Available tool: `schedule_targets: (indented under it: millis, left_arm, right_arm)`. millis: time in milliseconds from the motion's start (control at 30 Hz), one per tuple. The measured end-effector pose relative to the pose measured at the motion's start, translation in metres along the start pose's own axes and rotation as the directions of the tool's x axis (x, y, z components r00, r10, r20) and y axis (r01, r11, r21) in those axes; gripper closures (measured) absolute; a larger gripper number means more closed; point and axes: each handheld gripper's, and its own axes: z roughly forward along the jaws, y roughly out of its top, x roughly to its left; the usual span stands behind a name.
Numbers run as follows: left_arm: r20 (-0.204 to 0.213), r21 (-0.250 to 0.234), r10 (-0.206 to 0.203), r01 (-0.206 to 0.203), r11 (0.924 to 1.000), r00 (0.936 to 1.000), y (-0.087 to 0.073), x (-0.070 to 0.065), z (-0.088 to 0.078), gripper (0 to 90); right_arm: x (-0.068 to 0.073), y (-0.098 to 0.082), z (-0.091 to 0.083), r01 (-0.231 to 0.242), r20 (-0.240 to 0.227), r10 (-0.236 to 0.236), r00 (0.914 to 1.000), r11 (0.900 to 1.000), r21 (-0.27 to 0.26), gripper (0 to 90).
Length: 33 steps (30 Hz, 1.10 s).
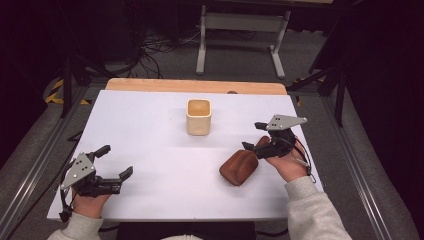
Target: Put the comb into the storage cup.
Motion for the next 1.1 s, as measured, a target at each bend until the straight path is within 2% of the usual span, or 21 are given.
schedule_targets:
  millis: [200,467,600,667,800,867,1100]
  left_arm:
    - [0.004,0.01,0.001,-0.001,1.0,1.0,0.0,0.0,0.001,0.4]
    - [0.0,0.01,0.001,-0.001,1.0,1.0,0.0,0.0,0.001,0.4]
    - [0.002,0.014,0.005,-0.005,0.9999,1.0,0.0,0.0,0.002,0.4]
    - [0.003,0.015,0.005,-0.005,0.9999,1.0,0.0,0.0,0.002,0.4]
    - [0.001,0.018,0.008,-0.008,0.9998,1.0,-0.001,-0.001,0.002,0.6]
    - [0.001,0.018,0.009,-0.009,0.9998,1.0,-0.001,-0.001,0.002,0.6]
    - [0.002,0.018,0.009,-0.009,0.9998,1.0,-0.001,-0.001,0.002,0.7]
  right_arm:
    - [-0.008,0.006,0.006,0.011,-0.001,-0.011,0.9999,0.999,0.046,20.3]
    - [-0.017,0.01,0.015,0.034,-0.033,-0.03,0.999,0.992,0.119,29.6]
    - [-0.021,0.012,0.019,0.05,-0.054,-0.042,0.9976,0.987,0.154,40.6]
    - [-0.023,0.013,0.02,0.059,-0.068,-0.049,0.9965,0.985,0.161,50.4]
    - [-0.027,0.012,0.023,0.074,-0.088,-0.058,0.9944,0.98,0.183,76.0]
    - [-0.03,0.01,0.026,0.065,-0.099,-0.046,0.994,0.977,0.204,89.0]
    - [-0.04,0.001,0.042,0.041,-0.076,-0.019,0.9969,0.955,0.295,90.0]
